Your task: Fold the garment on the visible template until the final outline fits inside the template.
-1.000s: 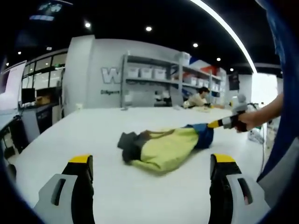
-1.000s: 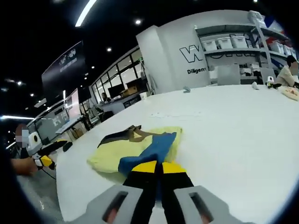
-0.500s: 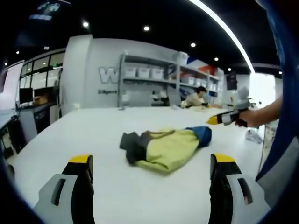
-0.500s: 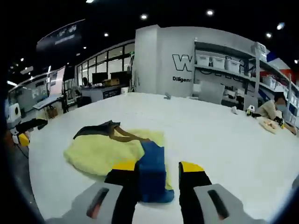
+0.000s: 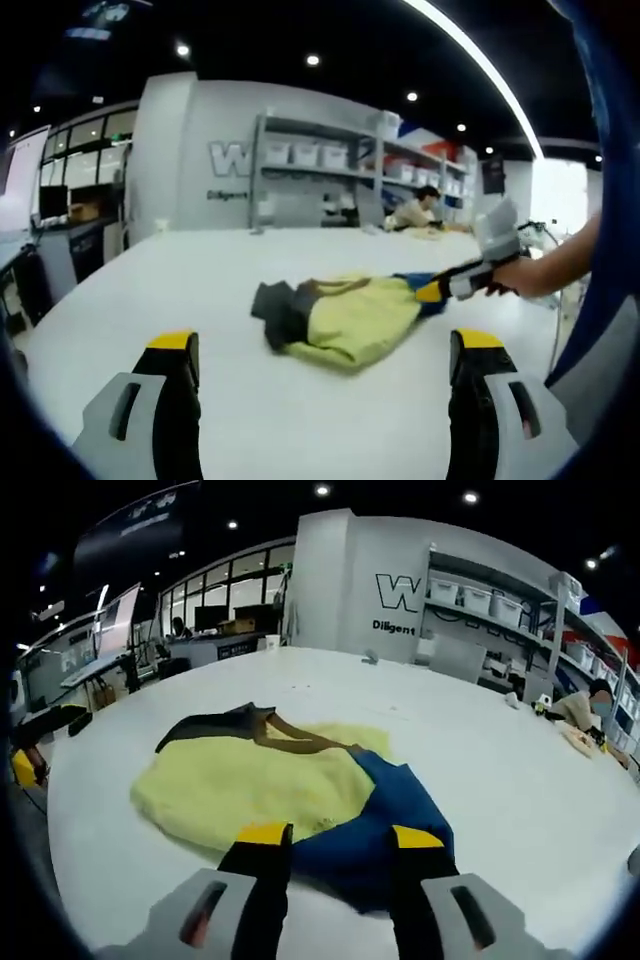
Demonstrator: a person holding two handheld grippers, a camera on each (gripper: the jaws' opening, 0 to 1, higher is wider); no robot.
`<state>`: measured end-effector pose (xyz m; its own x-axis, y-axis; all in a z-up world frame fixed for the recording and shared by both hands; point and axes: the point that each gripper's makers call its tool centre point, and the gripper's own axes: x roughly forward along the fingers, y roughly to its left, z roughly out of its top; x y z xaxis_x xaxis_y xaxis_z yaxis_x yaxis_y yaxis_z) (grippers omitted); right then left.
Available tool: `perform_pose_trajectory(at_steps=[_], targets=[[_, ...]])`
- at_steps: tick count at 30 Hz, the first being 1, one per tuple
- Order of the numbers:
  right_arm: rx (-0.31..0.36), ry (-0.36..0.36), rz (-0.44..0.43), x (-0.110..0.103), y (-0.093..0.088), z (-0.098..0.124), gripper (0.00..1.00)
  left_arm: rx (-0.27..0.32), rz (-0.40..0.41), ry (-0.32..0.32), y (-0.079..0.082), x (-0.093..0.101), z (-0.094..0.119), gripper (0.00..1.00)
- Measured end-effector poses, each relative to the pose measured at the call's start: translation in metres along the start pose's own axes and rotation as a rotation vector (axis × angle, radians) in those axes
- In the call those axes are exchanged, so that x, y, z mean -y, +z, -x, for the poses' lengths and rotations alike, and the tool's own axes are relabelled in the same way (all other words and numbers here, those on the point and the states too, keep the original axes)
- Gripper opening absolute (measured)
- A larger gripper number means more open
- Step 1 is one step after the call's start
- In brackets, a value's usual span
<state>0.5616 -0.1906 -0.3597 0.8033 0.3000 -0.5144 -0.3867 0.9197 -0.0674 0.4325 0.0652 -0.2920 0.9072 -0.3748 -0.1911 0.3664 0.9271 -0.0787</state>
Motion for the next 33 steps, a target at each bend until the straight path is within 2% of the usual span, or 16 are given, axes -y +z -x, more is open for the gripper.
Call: perform_pose_trajectory(at_steps=[5, 7, 8, 9, 11, 13, 16, 20, 23, 24, 26, 30, 33], targets=[[-0.050, -0.045, 0.042, -0.002, -0.010, -0.005, 0.37, -0.009, 0.003, -0.011, -0.004, 0.001, -0.001, 0.99], [-0.058, -0.057, 0.060, -0.001, -0.012, -0.007, 0.33, -0.014, 0.002, -0.014, -0.005, 0.002, -0.001, 0.99], [-0.059, -0.060, 0.069, -0.002, -0.009, -0.005, 0.28, -0.015, 0.002, -0.014, -0.005, 0.002, -0.001, 0.99], [-0.056, -0.063, 0.080, -0.001, -0.008, -0.003, 0.19, -0.016, 0.001, -0.014, -0.004, 0.003, -0.001, 0.99], [-0.042, -0.062, 0.111, 0.000, -0.005, -0.001, 0.05, -0.016, 0.002, -0.011, -0.004, 0.002, -0.001, 0.99], [-0.050, -0.047, 0.126, 0.002, -0.009, -0.005, 0.00, -0.013, 0.003, -0.008, -0.004, 0.000, -0.001, 0.99], [-0.048, -0.034, 0.131, 0.005, -0.012, -0.005, 0.00, -0.010, 0.004, -0.004, -0.003, 0.000, -0.001, 0.99], [-0.026, -0.008, 0.105, 0.005, -0.006, -0.001, 0.00, -0.008, 0.002, -0.003, -0.002, 0.000, -0.001, 0.99], [0.001, 0.002, 0.080, 0.006, 0.004, 0.007, 0.00, -0.006, 0.002, -0.001, -0.001, -0.001, 0.000, 0.99], [0.026, 0.019, 0.061, 0.003, 0.016, 0.021, 0.00, -0.005, 0.003, 0.001, -0.001, -0.001, 0.000, 0.99], [0.047, 0.034, 0.040, 0.006, 0.015, 0.019, 0.00, -0.001, 0.004, 0.004, 0.000, -0.002, 0.000, 0.99], [0.078, 0.057, -0.002, 0.012, 0.027, 0.023, 0.00, 0.000, 0.005, 0.004, 0.001, -0.002, 0.000, 0.99], [0.097, 0.119, -0.077, 0.011, 0.046, 0.031, 0.00, 0.002, 0.002, 0.003, 0.001, -0.002, -0.001, 0.99]])
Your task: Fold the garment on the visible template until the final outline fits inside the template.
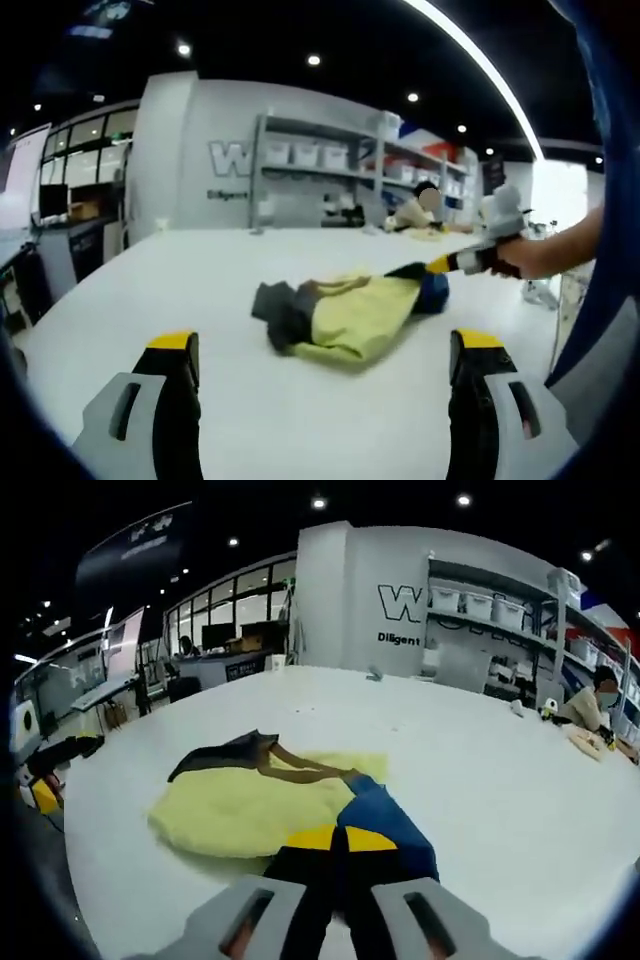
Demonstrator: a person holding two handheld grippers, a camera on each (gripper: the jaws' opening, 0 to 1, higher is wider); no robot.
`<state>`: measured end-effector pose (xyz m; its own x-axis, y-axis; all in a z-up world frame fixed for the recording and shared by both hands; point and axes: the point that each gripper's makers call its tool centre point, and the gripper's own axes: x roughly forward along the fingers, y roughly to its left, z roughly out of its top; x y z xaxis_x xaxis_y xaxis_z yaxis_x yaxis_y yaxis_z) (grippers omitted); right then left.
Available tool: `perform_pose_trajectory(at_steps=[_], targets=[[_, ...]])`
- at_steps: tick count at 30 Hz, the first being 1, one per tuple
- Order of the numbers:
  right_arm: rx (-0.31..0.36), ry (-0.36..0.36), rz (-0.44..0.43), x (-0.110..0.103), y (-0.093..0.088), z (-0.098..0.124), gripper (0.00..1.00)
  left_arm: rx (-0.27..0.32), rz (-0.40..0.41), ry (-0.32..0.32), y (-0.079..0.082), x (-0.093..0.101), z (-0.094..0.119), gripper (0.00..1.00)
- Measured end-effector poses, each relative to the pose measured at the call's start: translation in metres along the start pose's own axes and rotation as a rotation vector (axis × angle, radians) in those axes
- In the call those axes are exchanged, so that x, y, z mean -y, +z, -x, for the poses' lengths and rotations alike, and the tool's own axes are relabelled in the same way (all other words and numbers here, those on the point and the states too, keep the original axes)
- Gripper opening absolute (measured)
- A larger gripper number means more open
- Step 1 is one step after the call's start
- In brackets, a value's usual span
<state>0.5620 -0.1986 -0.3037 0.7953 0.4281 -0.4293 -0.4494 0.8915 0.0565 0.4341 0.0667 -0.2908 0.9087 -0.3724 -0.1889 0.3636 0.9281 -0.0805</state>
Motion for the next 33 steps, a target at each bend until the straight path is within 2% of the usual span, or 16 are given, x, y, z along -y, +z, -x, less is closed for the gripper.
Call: perform_pose_trajectory(at_steps=[3, 4, 8, 9, 11, 13, 14, 16, 19, 21, 23, 24, 28, 29, 30, 33], targets=[[0.007, 0.024, 0.000, 0.003, 0.014, 0.006, 0.00, 0.001, -0.001, -0.002, 0.000, 0.000, 0.000, 0.99], [0.007, 0.062, 0.002, 0.001, 0.020, 0.007, 0.00, 0.003, -0.001, -0.002, 0.000, -0.001, 0.000, 0.99], [0.004, 0.133, -0.014, 0.003, 0.040, 0.017, 0.00, 0.006, -0.001, -0.002, 0.001, 0.000, 0.000, 0.99], [0.002, 0.132, -0.004, 0.006, 0.043, 0.017, 0.00, 0.008, 0.001, -0.003, 0.002, 0.000, 0.000, 0.99], [0.020, 0.204, 0.102, 0.003, 0.058, 0.024, 0.00, 0.009, 0.003, -0.003, 0.003, 0.001, 0.000, 0.99], [0.018, 0.193, 0.109, 0.005, 0.067, 0.030, 0.00, 0.013, 0.008, -0.006, 0.004, 0.002, 0.000, 0.99], [0.033, 0.222, 0.147, 0.002, 0.073, 0.032, 0.00, 0.017, 0.016, -0.008, 0.004, 0.002, 0.000, 0.99], [0.032, 0.230, 0.160, 0.004, 0.080, 0.037, 0.00, 0.021, 0.031, -0.019, 0.006, 0.005, -0.001, 0.97], [0.040, 0.257, 0.195, 0.007, 0.086, 0.042, 0.00, 0.003, 0.096, -0.039, 0.004, 0.010, -0.005, 0.89], [0.038, 0.260, 0.262, 0.007, 0.088, 0.043, 0.00, -0.006, 0.139, -0.045, 0.003, 0.010, -0.010, 0.82], [0.044, 0.279, 0.247, 0.004, 0.089, 0.046, 0.00, -0.002, 0.148, -0.038, 0.006, 0.013, -0.015, 0.74], [0.045, 0.285, 0.242, 0.002, 0.089, 0.047, 0.00, -0.002, 0.158, -0.019, 0.010, 0.014, -0.029, 0.72], [0.045, 0.292, 0.286, -0.002, 0.089, 0.050, 0.00, -0.014, 0.174, 0.009, 0.012, 0.014, -0.060, 0.62], [0.046, 0.296, 0.281, -0.002, 0.089, 0.050, 0.00, -0.023, 0.177, 0.016, 0.010, 0.014, -0.068, 0.58], [0.050, 0.305, 0.271, -0.003, 0.089, 0.050, 0.00, -0.061, 0.179, 0.026, 0.002, 0.012, -0.080, 0.55], [0.051, 0.309, 0.269, -0.004, 0.089, 0.051, 0.00, -0.084, 0.173, 0.028, -0.002, 0.011, -0.086, 0.45]])
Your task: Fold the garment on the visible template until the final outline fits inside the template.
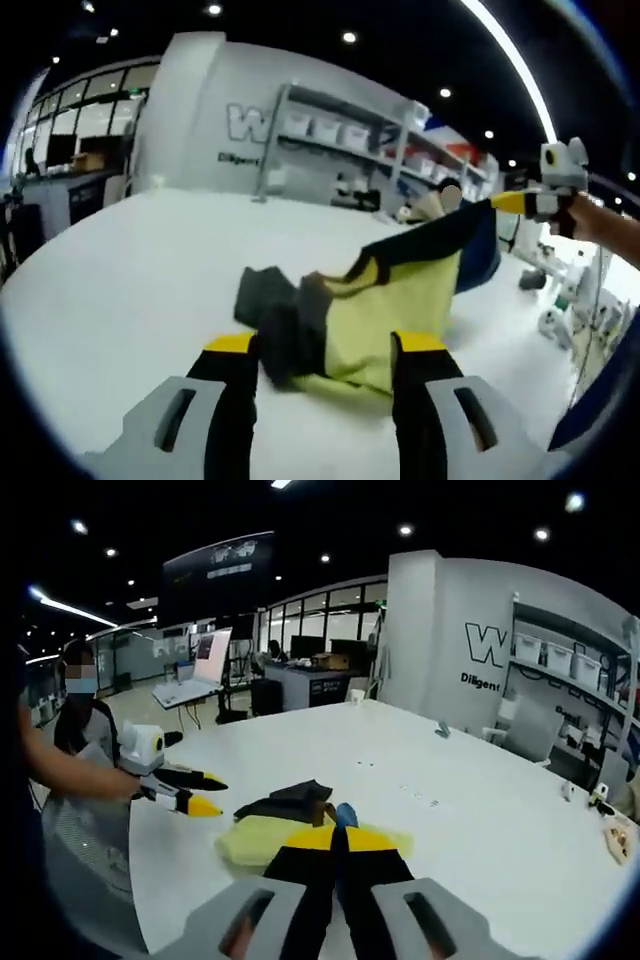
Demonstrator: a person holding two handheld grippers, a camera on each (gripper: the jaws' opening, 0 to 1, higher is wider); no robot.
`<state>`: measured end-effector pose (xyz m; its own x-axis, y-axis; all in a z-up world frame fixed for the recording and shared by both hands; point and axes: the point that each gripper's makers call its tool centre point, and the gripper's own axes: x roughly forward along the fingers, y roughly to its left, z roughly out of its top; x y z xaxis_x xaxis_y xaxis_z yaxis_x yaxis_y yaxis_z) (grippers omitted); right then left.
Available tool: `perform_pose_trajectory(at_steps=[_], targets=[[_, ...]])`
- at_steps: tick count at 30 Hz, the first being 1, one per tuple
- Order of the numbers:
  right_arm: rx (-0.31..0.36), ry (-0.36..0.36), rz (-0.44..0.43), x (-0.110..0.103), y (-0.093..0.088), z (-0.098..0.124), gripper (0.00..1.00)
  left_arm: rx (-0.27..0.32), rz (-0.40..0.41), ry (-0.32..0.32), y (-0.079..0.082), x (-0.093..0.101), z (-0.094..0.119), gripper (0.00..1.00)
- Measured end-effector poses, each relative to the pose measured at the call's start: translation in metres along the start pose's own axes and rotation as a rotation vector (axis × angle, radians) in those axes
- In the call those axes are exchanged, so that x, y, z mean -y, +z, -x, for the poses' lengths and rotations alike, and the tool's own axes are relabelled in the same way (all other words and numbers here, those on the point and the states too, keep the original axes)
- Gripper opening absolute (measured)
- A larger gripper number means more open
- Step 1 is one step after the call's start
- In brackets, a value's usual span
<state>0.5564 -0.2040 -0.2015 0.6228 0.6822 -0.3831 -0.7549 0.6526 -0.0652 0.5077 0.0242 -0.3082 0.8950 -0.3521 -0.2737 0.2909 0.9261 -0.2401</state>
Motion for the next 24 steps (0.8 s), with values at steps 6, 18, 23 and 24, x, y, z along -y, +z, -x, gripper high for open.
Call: perform_pose_trajectory(at_steps=[6, 18, 23, 24], targets=[[0.014, 0.009, -0.023, 0.001, -0.003, 0.006, 0.00, -0.108, -0.117, 0.031, -0.018, -0.009, -0.042, 0.28], [0.015, -0.010, -0.047, 0.004, -0.007, 0.008, 0.00, -0.151, -0.092, -0.008, -0.028, -0.015, -0.053, 0.09], [0.013, -0.014, -0.048, 0.004, -0.009, 0.009, 0.00, -0.177, -0.075, -0.015, -0.035, -0.016, -0.056, 0.04], [0.012, -0.014, -0.047, 0.004, -0.009, 0.009, 0.00, -0.182, -0.072, -0.018, -0.036, -0.016, -0.056, 0.01]])
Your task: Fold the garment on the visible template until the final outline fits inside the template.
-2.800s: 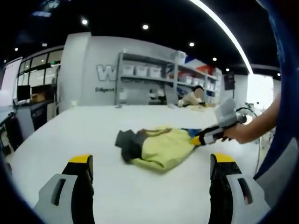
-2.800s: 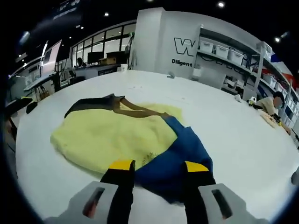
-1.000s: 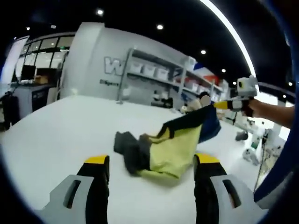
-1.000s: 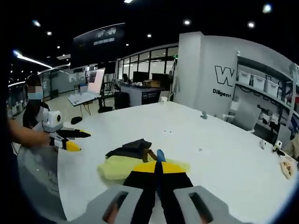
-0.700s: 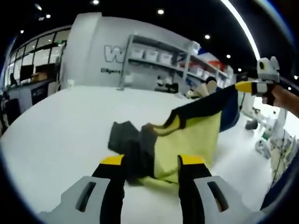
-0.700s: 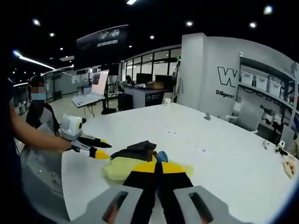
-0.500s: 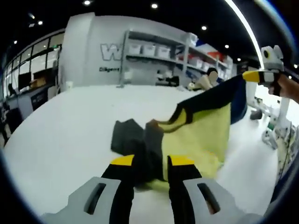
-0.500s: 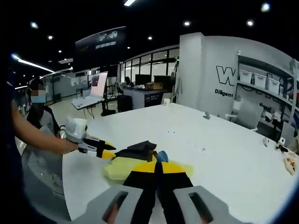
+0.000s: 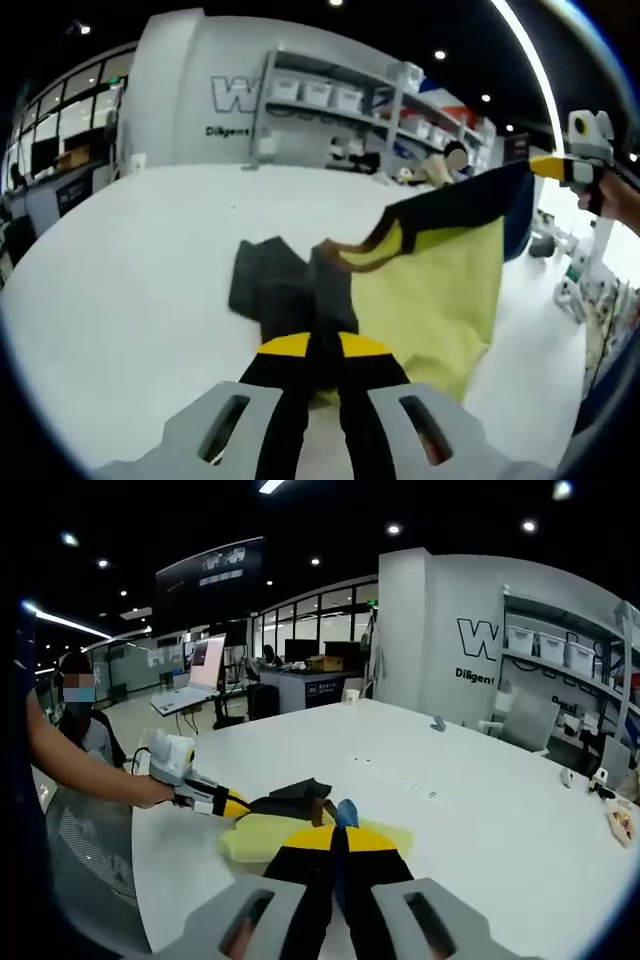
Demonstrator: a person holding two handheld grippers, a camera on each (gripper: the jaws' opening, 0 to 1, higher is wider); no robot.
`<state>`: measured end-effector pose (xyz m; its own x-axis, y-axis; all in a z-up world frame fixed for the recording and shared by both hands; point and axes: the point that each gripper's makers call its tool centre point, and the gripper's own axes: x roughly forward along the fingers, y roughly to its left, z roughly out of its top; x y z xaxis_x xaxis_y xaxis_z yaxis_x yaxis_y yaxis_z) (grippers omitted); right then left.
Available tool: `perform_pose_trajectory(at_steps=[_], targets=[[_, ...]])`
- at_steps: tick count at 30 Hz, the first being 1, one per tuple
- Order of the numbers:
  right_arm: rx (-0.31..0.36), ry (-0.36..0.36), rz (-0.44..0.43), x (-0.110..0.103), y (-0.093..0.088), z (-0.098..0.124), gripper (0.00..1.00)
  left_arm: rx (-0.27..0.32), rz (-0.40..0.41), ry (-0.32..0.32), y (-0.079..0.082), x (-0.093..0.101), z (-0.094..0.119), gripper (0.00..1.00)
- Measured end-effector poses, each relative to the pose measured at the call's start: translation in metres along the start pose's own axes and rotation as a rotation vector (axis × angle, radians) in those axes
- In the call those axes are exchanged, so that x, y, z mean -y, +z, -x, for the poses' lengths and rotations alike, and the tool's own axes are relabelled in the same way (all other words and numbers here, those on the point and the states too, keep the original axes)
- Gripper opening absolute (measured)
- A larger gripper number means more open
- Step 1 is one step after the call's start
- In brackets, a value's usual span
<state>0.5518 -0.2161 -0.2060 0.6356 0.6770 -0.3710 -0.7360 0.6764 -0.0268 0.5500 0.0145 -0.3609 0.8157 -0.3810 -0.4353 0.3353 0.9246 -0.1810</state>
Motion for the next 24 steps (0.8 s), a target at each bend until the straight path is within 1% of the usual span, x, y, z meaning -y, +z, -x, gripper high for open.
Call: perform_pose_trajectory(at_steps=[1, 4, 8, 10, 14, 16, 19, 20, 24], targets=[[-0.001, -0.001, 0.000, 0.000, -0.001, 0.000, 0.00, -0.007, 0.005, -0.009, 0.000, 0.003, 0.001, 0.00], [0.001, -0.002, -0.011, 0.001, -0.002, 0.001, 0.00, -0.009, 0.000, -0.011, 0.000, 0.004, 0.000, 0.00], [-0.001, -0.006, -0.016, 0.002, -0.004, 0.001, 0.00, 0.000, -0.012, -0.012, 0.002, 0.005, 0.002, 0.00], [-0.003, -0.007, -0.018, 0.002, -0.005, 0.002, 0.00, 0.008, -0.026, -0.002, 0.004, 0.002, 0.003, 0.00], [-0.003, -0.008, -0.018, 0.002, -0.006, 0.002, 0.00, 0.011, -0.026, -0.004, 0.004, 0.004, 0.007, 0.00], [-0.005, -0.013, -0.021, 0.004, -0.009, 0.002, 0.00, 0.035, -0.031, 0.012, 0.008, -0.002, 0.010, 0.00], [-0.005, -0.015, -0.026, 0.004, -0.010, 0.003, 0.00, 0.057, -0.038, 0.030, 0.014, -0.004, 0.014, 0.00], [-0.009, -0.020, -0.029, 0.007, -0.013, 0.004, 0.00, 0.072, -0.035, 0.046, 0.017, -0.006, 0.017, 0.00], [-0.018, -0.029, -0.036, 0.008, -0.018, 0.007, 0.00, 0.099, -0.046, 0.091, 0.025, -0.014, 0.025, 0.00]])
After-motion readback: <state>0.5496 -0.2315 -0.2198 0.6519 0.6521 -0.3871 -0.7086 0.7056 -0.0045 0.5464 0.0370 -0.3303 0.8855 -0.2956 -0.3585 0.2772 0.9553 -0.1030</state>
